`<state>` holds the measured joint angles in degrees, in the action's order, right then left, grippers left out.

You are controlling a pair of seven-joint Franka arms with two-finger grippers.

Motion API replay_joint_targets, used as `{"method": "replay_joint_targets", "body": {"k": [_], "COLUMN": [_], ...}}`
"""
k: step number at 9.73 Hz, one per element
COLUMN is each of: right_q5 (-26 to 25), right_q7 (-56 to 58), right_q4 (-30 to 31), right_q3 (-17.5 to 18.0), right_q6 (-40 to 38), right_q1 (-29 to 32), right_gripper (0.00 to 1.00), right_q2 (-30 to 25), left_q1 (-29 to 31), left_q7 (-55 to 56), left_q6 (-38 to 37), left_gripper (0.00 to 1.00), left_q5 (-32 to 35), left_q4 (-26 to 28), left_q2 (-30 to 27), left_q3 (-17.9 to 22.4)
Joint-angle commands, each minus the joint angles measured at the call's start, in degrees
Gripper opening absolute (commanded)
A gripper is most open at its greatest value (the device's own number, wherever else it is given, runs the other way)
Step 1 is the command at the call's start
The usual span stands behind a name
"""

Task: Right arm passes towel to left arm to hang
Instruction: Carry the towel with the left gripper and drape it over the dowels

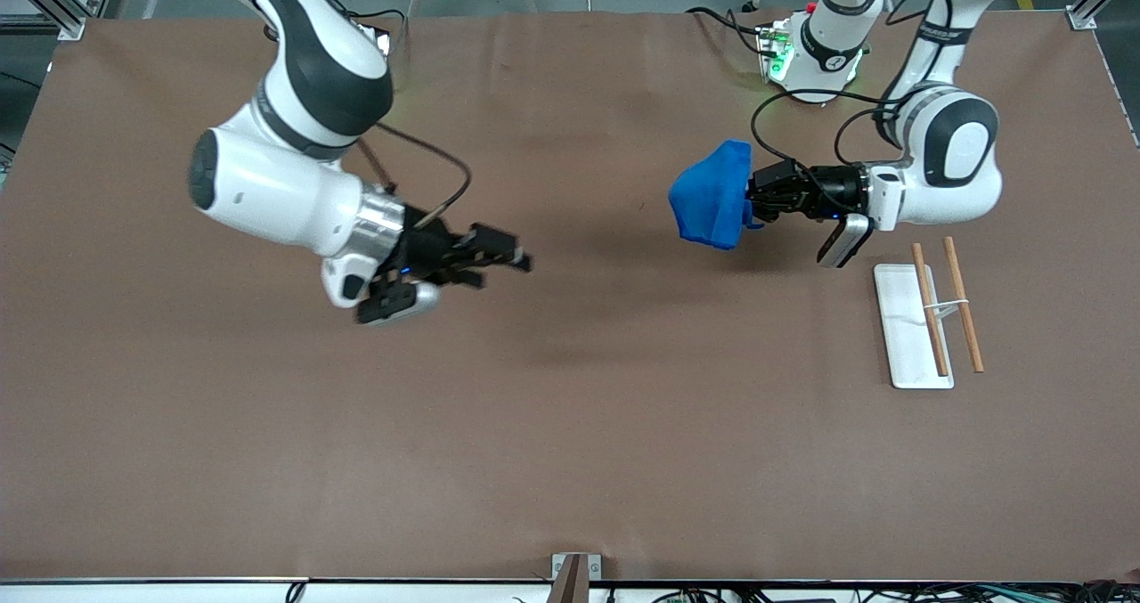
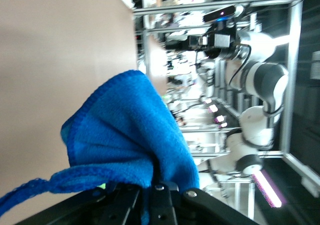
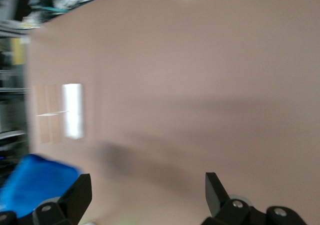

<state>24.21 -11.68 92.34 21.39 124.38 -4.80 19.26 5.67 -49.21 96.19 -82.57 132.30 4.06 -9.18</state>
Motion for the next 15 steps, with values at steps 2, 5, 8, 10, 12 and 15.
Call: {"method": "replay_joint_targets", "body": {"k": [2,5,8,10,12,15], "right_q5": [-14.6,-22.9,-23.4,-25.2,-25.2,-25.1], "right_q7": [-2.4,-3.0,0.5,3.6,5.6,8.9], "right_q4": [2.2,2.2,0.6,-5.5,-6.2,-7.9], "right_q3": [-11.1,-19.3,-24.2,-24.1,-24.4,-25.9], "right_q6": [-4.7,-12.7,-24.0,-32.2,-35.2,-36.8], "right_q1": [-0.3,0.1,3.7,5.8,7.9,8.1], "right_gripper": [1.0,1.0,1.0,1.0,1.0,1.0], "right_q2": [-5.2,-11.3,-17.8,-17.8,-19.8,-19.4], "left_q1": [0.0,0.0,-0.1,-0.1,-0.5,-0.6], "left_q7": [12.4,25.4,30.6,30.5,29.5,28.7], "left_q6": [4.4,4.6,4.6,6.5,9.0,10.2], "left_gripper": [0.0,0.0,0.0,0.0,0.0,0.0], "left_q5": [18.4,35.7,49.9,56.6,57.9,59.1], "left_q4": [-6.8,-15.3,-20.1,-20.2,-21.1,-25.3], "left_q2": [-1.2,-1.1,-0.5,-0.3,1.2,5.6], "left_q3": [1.2,2.4,5.0,7.4,12.4,20.8]}}
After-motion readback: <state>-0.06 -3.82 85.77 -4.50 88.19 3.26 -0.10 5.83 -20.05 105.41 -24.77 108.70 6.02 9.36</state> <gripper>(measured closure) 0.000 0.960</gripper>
